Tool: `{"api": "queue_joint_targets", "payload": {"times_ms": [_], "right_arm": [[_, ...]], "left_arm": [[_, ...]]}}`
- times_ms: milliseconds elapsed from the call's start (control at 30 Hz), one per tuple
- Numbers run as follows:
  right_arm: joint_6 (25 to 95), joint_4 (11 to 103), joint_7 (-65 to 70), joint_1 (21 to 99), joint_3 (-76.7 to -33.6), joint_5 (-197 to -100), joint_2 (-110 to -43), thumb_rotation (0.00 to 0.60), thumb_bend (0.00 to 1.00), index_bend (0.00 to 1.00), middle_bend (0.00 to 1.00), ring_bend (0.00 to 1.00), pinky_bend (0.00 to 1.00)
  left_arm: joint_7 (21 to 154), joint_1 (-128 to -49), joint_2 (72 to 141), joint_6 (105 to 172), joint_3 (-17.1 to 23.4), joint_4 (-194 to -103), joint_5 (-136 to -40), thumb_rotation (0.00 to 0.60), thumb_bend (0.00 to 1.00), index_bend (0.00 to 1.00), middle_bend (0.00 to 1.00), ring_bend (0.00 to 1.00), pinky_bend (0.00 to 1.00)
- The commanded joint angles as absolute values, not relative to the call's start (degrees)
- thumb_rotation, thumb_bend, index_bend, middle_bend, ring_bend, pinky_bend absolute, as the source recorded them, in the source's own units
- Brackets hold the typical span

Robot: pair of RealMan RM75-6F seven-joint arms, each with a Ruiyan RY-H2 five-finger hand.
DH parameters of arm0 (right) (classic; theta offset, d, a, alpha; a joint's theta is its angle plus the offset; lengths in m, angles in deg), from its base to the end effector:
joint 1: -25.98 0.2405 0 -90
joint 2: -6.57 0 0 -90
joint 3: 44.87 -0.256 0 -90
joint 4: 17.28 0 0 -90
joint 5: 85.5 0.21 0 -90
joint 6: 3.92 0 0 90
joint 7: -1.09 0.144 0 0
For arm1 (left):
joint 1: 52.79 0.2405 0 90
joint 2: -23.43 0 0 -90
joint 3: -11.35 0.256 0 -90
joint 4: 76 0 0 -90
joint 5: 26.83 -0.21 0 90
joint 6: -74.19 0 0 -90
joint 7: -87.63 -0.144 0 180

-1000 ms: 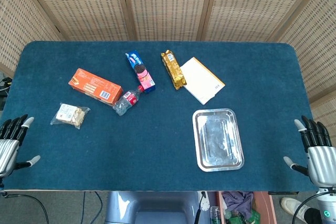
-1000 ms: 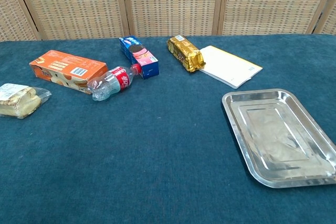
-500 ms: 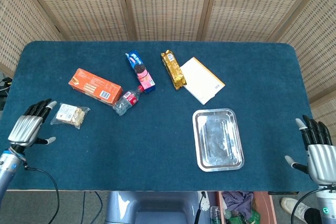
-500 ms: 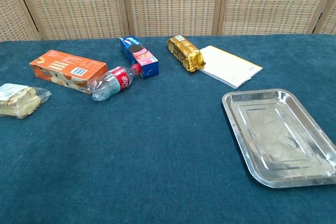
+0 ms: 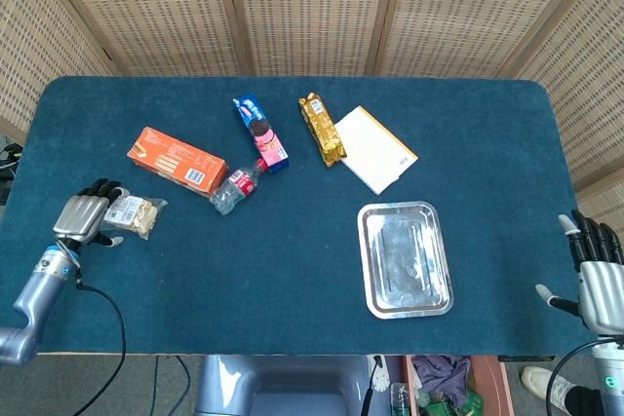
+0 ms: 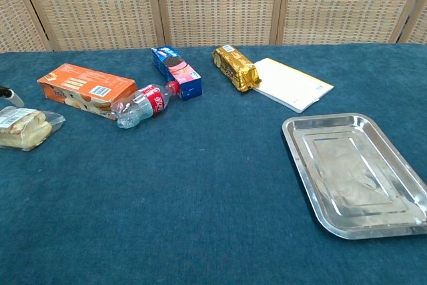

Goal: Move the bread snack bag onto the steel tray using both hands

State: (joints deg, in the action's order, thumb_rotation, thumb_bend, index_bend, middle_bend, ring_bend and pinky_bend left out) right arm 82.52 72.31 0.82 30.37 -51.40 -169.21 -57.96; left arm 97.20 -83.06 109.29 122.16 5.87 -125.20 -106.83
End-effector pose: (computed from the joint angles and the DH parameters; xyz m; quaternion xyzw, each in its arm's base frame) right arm -0.3195 -0.1918 0.1764 0.5687 -0.3599 0.3951 0.6252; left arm -0.3547 0.3527 0.0662 -0.7013 -0.4047 -0.2408 0.5352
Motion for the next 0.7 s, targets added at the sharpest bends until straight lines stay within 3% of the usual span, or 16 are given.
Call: {"api": "queue_joint_targets", "payload": {"times_ms": [33,133,233,333,467,700], "right_arm": [[82.4,72.3,1.1,30.4,-51.5,-169.0,-57.9,0.6,0.0,0.0,0.0,0.0,0.0],[82.5,72.3,1.4,30.4,-51.6,-168.9,-57.8,0.6,0.0,0.0,0.0,0.0,0.0],[82.5,72.3,1.7,30.4,-51.6,-168.9,-57.7,0.6,0.0,0.0,0.0,0.0,0.0],[82.5,72.4,1.9,30.4,-51.6,-169.0,-57.6,0.6,0.0,0.0,0.0,0.0,0.0],[82.6,72.6,2.3,30.2,-51.4,-169.3,-57.4,0.6,0.0,0.0,0.0,0.0,0.0],[82.6,72.8,2.8,30.2,-51.4,-169.4,-57.2,0.6,0.0,0.0,0.0,0.0,0.0]], "left_arm": [[96.0,-84.7,112.2,120.5,5.7,-121.8,-105.9,0.6,0.05,0.3,0.28,0.19,0.27],[96.6,-85.1,113.3,120.3,5.1,-120.8,-105.2,0.6,0.09,0.42,0.42,0.31,0.34],[96.8,-85.1,113.3,121.9,5.1,-120.7,-105.5,0.6,0.09,0.49,0.49,0.37,0.36],[98.9,-84.5,111.5,125.0,4.6,-123.1,-106.1,0.6,0.1,0.51,0.5,0.37,0.36],[103.6,-82.9,103.8,136.0,3.9,-134.5,-110.8,0.6,0.1,0.51,0.5,0.38,0.36],[100.1,-83.6,97.4,140.7,4.0,-151.5,-115.2,0.6,0.09,0.51,0.5,0.37,0.37]]}}
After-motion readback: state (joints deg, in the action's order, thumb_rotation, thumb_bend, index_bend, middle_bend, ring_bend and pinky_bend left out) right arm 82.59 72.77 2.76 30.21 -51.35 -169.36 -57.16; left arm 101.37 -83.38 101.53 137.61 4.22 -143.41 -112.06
